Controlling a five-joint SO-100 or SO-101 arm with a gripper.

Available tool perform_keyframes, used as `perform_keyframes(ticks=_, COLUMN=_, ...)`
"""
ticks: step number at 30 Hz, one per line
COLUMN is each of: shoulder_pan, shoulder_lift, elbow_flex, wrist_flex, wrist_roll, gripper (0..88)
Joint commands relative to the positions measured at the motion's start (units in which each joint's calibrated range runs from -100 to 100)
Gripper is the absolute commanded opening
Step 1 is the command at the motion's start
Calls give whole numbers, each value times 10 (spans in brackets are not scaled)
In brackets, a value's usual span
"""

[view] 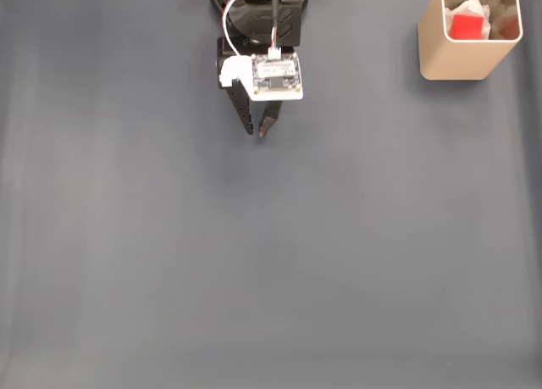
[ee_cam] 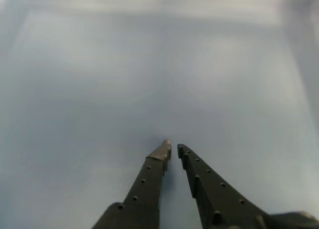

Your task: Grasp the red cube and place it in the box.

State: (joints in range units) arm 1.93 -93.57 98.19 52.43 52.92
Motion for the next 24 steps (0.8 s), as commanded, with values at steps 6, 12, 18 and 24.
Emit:
perform_keyframes(ticks=6, shoulder_pan=-23, shoulder_lift=-54, elbow_flex=16, wrist_flex=98, wrist_roll=-6, gripper=13)
perform_keyframes(ticks=12, shoulder_pan=-19, shoulder_lift=-60, elbow_flex=16, wrist_flex=134, wrist_roll=-19, gripper=9)
perform_keyframes(ticks=18, shoulder_pan=-21, shoulder_lift=-63, elbow_flex=16, wrist_flex=170, wrist_roll=-34, gripper=9)
perform_keyframes(ticks=24, shoulder_pan=-21, shoulder_lift=-63, elbow_flex=16, wrist_flex=198, wrist_roll=-34, gripper=9)
